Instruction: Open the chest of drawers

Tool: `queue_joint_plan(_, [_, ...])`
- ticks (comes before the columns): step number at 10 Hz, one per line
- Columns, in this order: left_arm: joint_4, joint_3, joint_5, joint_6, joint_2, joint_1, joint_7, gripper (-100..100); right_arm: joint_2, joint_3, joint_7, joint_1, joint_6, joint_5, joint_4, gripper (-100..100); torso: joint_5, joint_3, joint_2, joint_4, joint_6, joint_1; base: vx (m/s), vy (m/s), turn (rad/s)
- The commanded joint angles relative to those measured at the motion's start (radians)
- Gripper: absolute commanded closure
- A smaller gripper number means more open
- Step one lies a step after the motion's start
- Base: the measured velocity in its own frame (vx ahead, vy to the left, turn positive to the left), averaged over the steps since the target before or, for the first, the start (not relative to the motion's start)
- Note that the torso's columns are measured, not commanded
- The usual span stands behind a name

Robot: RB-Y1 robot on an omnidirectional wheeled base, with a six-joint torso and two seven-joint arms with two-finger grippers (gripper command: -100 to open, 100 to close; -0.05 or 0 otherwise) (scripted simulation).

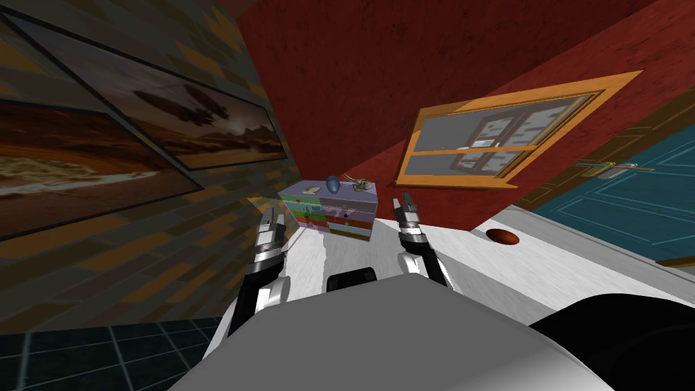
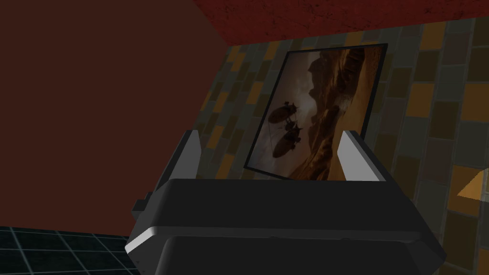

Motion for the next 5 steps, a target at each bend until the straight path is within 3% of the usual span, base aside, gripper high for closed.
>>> queue_joint_plan(1, [0.0,0.0,0.0,0.0,0.0,0.0,0.0,0,0.0,0.0,0.0,0.0,0.0,0.0,0.0,0,0.0,-0.082,0.04,0.041,0.0,0.0,0.0,0.0,0.0])
queue_joint_plan(5, [0.0,0.0,0.0,0.0,0.0,0.0,0.0,0,0.0,0.0,0.0,0.0,0.0,0.0,0.0,0,0.0,-0.644,0.322,0.322,0.0,0.0,0.0,0.0,0.0])
